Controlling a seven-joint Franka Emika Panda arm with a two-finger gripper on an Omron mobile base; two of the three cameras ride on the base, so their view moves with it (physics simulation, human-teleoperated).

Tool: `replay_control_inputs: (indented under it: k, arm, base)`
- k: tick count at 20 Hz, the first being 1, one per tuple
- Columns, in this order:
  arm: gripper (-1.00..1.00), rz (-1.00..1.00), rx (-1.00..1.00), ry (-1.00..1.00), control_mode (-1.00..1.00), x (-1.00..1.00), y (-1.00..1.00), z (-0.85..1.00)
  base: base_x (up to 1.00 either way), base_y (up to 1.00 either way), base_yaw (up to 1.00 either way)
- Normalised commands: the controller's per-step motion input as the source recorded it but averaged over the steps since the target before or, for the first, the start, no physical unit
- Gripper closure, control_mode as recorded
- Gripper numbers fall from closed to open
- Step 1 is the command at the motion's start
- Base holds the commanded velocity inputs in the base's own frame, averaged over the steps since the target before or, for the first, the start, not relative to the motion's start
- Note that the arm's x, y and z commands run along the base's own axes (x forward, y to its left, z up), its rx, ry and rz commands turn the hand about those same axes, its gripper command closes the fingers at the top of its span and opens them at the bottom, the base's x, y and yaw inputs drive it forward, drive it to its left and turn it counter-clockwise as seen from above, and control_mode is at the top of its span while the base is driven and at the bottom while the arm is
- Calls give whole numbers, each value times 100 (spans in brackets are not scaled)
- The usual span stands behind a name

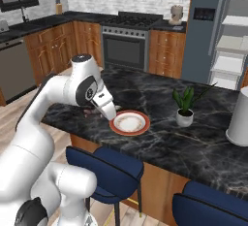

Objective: Take the fish from the fridge and place it on the digital scale on the counter by the fridge. Wait a few seconds for a reading, then move it to the plate on the dining counter.

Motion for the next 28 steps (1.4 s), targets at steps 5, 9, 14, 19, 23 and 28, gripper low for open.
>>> replay_control_inputs:
  k: [5, 9, 14, 19, 23, 28]
  arm:
    - [100, -2, 0, 1, -100, 93, -4, -4]
    - [100, 0, 0, 7, -100, 96, -2, -37]
    - [100, 0, 4, 5, -100, 85, -31, -67]
    - [100, 0, 3, 3, -100, 53, -45, -72]
    - [100, 0, 1, 1, -100, 7, -20, -55]
    - [100, 0, 0, 0, -100, 0, 0, -47]
  base:
    - [0, 0, 0]
    - [0, 0, 0]
    - [0, 0, 0]
    - [0, 0, 0]
    - [0, 0, 0]
    - [0, 0, 0]
